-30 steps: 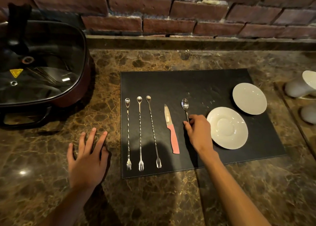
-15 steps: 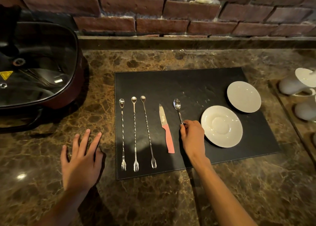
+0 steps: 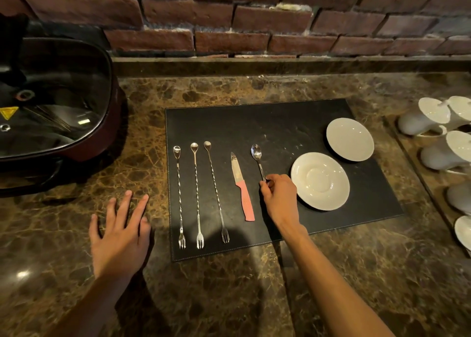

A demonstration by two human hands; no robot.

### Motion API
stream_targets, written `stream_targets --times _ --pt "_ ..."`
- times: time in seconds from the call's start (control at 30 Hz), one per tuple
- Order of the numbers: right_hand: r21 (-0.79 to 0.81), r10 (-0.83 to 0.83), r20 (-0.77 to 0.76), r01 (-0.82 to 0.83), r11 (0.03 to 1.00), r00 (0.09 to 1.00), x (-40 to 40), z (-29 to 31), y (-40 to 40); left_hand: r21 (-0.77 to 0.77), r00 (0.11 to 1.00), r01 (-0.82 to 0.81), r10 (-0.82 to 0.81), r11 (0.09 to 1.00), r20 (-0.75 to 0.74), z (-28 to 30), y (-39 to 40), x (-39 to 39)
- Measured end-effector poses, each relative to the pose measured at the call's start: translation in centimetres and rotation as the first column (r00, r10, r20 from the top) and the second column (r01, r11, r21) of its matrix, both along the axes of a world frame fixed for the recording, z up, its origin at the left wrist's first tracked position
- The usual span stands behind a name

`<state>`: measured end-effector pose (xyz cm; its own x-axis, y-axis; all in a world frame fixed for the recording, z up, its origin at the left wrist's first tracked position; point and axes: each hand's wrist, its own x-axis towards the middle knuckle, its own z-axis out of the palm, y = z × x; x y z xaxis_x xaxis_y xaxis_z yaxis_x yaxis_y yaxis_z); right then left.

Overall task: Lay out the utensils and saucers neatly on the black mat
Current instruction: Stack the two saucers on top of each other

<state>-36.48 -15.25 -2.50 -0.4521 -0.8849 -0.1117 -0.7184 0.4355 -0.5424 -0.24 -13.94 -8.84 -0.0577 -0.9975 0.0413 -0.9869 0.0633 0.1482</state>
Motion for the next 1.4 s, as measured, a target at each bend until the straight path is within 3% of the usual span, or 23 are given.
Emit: stream_targets --times 0.1,0.23,0.4,0.6,0.73,0.87,1.07,1.33,1.4 --pt "-0.061 -0.033 0.067 0.037 0.997 0.997 0.0 0.9 0.4 0.032 1.000 -0.001 0.001 0.999 -0.004 0.8 -0.2 -0.3" --pt "-0.142 -0.010 0.105 0.025 0.989 0.994 0.0 2.2 0.9 0.070 0.991 -0.011 0.020 0.998 -0.130 3.1 -0.8 -1.4" --pt "-0.180 0.067 0.169 -0.036 0.983 0.983 0.7 3.8 1.2 -0.028 0.969 0.116 -0.119 0.993 -0.218 6.7 -1.6 -3.2" --pt "-0.229 0.237 0.107 -0.208 0.951 0.966 1.2 5.9 2.4 -0.077 0.956 0.202 -0.214 0.976 -0.202 9.8 -2.4 -6.2" --pt "-0.261 0.244 0.115 -0.208 0.943 0.963 0.1 7.5 3.1 -0.075 0.936 0.236 -0.248 0.969 -0.251 11.2 -2.4 -8.4" --pt "-0.291 0.185 0.137 -0.139 0.947 0.973 -3.1 9.1 3.5 0.007 0.872 0.344 -0.316 0.939 -0.374 12.8 -3.3 -12.4" --pt "-0.255 0.106 0.206 -0.051 0.966 0.973 -11.6 10.1 3.7 0.197 0.788 0.566 -0.454 0.801 -0.415 15.6 -5.8 -23.0" --pt "-0.110 -0.045 0.276 0.078 0.991 0.960 -24.2 9.2 3.0 0.403 0.753 0.589 -0.294 0.701 -0.589 15.1 -9.3 -37.3" --pt "-0.044 -0.105 0.305 0.124 0.991 0.947 -26.9 8.3 2.6 0.445 0.746 0.559 -0.189 0.699 -0.639 14.6 -10.0 -39.9"
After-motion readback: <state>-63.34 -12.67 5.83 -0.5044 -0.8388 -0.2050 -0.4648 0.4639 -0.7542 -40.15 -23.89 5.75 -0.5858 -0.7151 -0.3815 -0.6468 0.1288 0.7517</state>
